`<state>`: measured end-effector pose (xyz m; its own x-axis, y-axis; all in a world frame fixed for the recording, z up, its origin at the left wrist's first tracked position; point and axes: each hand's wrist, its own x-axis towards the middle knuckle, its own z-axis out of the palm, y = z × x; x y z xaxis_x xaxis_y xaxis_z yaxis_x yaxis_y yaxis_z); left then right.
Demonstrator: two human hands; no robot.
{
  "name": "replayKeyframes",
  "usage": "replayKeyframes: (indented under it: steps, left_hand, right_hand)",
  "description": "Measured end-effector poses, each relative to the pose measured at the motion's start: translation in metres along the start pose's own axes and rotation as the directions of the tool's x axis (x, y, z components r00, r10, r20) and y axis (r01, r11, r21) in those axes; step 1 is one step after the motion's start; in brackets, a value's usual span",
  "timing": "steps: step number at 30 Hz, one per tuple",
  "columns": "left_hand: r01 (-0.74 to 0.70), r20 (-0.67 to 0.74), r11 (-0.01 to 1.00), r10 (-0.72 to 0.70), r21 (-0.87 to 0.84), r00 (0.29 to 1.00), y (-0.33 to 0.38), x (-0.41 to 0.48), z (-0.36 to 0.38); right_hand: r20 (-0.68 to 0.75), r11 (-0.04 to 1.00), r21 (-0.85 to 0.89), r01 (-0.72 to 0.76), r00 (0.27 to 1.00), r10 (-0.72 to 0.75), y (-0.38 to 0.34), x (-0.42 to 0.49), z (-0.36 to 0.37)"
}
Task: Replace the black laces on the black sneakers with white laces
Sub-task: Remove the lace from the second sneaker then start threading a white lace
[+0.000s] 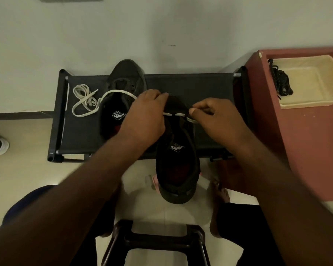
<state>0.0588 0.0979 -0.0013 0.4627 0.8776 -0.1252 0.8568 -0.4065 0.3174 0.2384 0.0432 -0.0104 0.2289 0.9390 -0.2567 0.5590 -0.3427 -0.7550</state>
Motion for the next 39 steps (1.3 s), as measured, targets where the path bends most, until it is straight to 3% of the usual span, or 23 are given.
replayKeyframes:
  steps: [3, 6, 8, 9, 10, 12, 15, 17, 19, 20, 22, 24, 26, 29, 31, 33, 35, 37, 39]
  left_hand:
    - [-0.071, 0.237, 0.920, -0.024, 0.386, 0.971, -0.006, 0.018, -0.004]
    - [-0.068, 0.276, 0.886, -0.069, 0.459, 0.959, -0.006, 0.030, -0.015]
    - [0.021, 0.190, 0.963, -0.075, 0.269, 0.979, -0.010, 0.034, -0.025]
    - [0.112, 0.165, 0.992, -0.120, 0.062, 0.979, -0.012, 0.034, -0.034]
    - [0.214, 0.183, 0.958, -0.179, -0.190, 0.967, -0.013, 0.031, -0.043]
    - [0.314, 0.227, 0.677, -0.217, -0.666, 0.949, -0.012, 0.021, -0.062]
    - [0.244, 0.206, 0.182, -0.206, -0.953, 0.957, -0.003, 0.003, -0.083]
    - [0.171, 0.190, -0.108, -0.198, -0.979, 0.962, 0.008, -0.010, -0.088]
    - [0.124, 0.197, -0.346, -0.185, -0.930, 0.963, 0.019, -0.020, -0.088]
    - [0.105, 0.202, -0.440, -0.180, -0.892, 0.963, 0.024, -0.023, -0.087]
    - [0.074, 0.206, -0.564, -0.174, -0.823, 0.963, 0.031, -0.022, -0.082]
    - [0.045, 0.216, -0.600, -0.215, -0.798, 0.952, 0.035, -0.016, -0.078]
    - [-0.012, 0.215, -0.614, -0.294, -0.789, 0.931, 0.029, -0.010, -0.075]
    - [-0.099, 0.215, -0.571, -0.458, -0.815, 0.862, 0.005, -0.004, -0.069]
    - [-0.082, 0.234, -0.502, -0.535, -0.861, 0.812, -0.011, -0.004, -0.064]
    - [0.004, 0.244, -0.408, -0.537, -0.913, 0.807, -0.018, -0.006, -0.059]
    - [0.142, 0.257, -0.265, -0.476, -0.954, 0.841, -0.017, -0.011, -0.052]
    - [0.282, 0.297, -0.099, -0.415, -0.954, 0.860, -0.010, -0.017, -0.044]
    - [0.381, 0.359, 0.001, -0.332, -0.924, 0.872, 0.001, -0.023, -0.040]
  right_hand:
    - [0.036, 0.995, 0.054, 0.080, 0.996, -0.082, -0.006, -0.005, 0.009]
    - [0.101, 0.993, 0.016, 0.116, 0.988, -0.117, -0.005, -0.005, 0.012]
    - [0.177, 0.993, -0.043, 0.113, 0.979, -0.104, -0.006, -0.003, 0.011]
    - [0.212, 0.993, -0.058, 0.106, 0.973, -0.092, -0.007, -0.003, 0.011]
    - [0.242, 0.994, -0.061, 0.094, 0.967, -0.076, -0.008, -0.003, 0.011]
    - [0.279, 0.995, -0.064, 0.071, 0.959, -0.050, -0.011, -0.004, 0.013]
    - [0.277, 0.994, -0.091, 0.061, 0.960, -0.033, -0.014, -0.006, 0.016]
    - [0.125, 0.986, -0.105, 0.126, 0.986, -0.113, -0.022, -0.009, 0.016]
    - [-0.069, 0.978, 0.030, 0.205, 0.977, -0.202, -0.034, -0.014, 0.014]
    - [-0.084, 0.955, 0.191, 0.225, 0.973, -0.213, -0.040, -0.017, 0.013]
    - [0.051, 0.832, 0.524, 0.183, 0.968, -0.245, -0.051, -0.022, 0.011]
    - [0.173, 0.711, 0.693, 0.120, 0.930, -0.326, -0.057, -0.028, 0.012]
    - [0.198, 0.682, 0.727, 0.085, 0.925, -0.326, -0.060, -0.028, 0.008]
    - [0.138, 0.511, 0.859, -0.039, 0.978, -0.159, -0.053, -0.018, -0.009]
    - [0.068, 0.454, 0.889, -0.066, 0.998, 0.012, -0.044, -0.008, -0.022]
    - [0.028, 0.485, 0.870, -0.084, 0.992, 0.122, -0.034, -0.002, -0.026]
    - [0.047, 0.566, 0.816, -0.121, 0.989, 0.143, -0.031, -0.001, -0.021]
    - [0.092, 0.696, 0.709, -0.112, 0.994, 0.067, -0.032, -0.004, -0.013]
    - [0.147, 0.799, 0.597, -0.072, 0.989, -0.020, -0.037, -0.011, -0.006]
